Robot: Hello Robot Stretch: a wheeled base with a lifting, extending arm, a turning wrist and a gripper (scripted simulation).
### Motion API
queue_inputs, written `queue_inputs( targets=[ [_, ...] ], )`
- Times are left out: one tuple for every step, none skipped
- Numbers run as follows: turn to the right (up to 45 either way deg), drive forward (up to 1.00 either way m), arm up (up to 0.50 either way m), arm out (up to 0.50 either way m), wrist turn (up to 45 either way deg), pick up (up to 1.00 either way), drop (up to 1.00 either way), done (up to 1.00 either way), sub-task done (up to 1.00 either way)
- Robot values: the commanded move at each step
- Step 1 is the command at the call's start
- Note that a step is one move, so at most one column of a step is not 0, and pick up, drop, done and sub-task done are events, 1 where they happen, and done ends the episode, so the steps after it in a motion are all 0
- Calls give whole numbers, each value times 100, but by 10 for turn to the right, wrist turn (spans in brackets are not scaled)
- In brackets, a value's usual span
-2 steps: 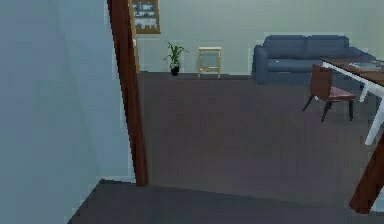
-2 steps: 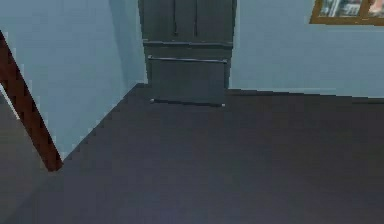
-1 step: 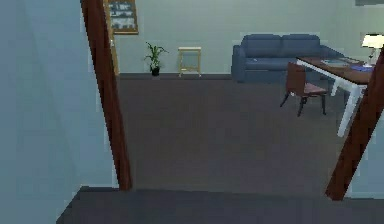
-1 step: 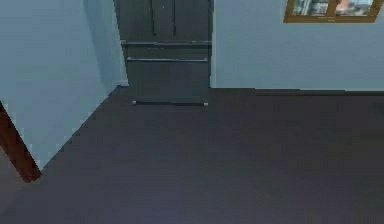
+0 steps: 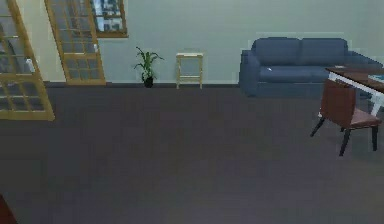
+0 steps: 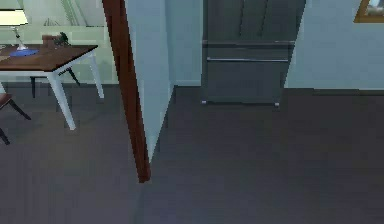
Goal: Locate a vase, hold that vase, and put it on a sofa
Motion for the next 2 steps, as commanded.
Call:
queue_inputs(
  targets=[
    [30, 0, 0, 0, 0, 0, 0, 0, 0],
    [60, 0, 0, 0, 0, 0, 0, 0, 0]
  ],
)
